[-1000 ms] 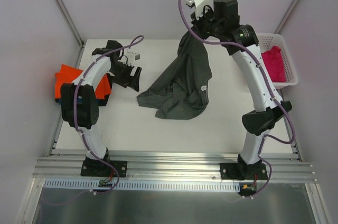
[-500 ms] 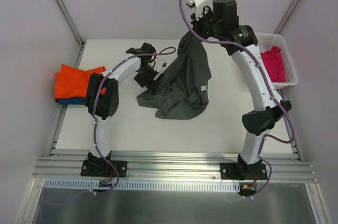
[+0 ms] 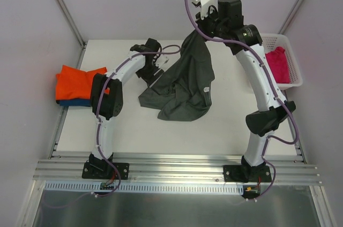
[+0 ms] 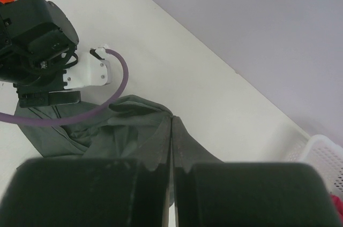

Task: Fold and stack the t-shirts
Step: Flatten the tshirt out

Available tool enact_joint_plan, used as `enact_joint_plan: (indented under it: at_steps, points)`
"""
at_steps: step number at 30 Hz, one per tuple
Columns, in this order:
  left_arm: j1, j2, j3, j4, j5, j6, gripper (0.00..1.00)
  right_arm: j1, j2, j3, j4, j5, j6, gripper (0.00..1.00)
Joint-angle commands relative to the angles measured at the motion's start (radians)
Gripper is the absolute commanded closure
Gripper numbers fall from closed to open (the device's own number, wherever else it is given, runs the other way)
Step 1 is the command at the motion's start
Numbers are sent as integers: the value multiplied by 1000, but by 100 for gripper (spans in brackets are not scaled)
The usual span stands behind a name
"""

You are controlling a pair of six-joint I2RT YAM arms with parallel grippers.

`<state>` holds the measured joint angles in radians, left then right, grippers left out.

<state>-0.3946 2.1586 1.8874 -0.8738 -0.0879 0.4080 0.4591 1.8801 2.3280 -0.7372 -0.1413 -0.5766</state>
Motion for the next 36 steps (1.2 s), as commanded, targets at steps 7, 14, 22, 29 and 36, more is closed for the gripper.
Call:
enact_joint_plan:
  at_steps: [7, 14, 22, 29, 36]
  points:
    - [-21, -100, -51, -73, -7, 75, 36, -10, 14, 42, 39, -24, 31, 100]
    - [-20, -148, -77, -96, 49, 74, 36, -11, 25, 60, 42, -27, 37, 99]
    - [-18, -134, -79, -99, 241, 100, 36, -13, 24, 51, 41, -1, 24, 99]
    - [10, -97, -91, -77, 359, 86, 34, -13, -4, 14, 39, 19, 6, 99]
    - [30, -22, -14, -76, 384, 77, 34, -13, -3, 7, 41, 25, 1, 99]
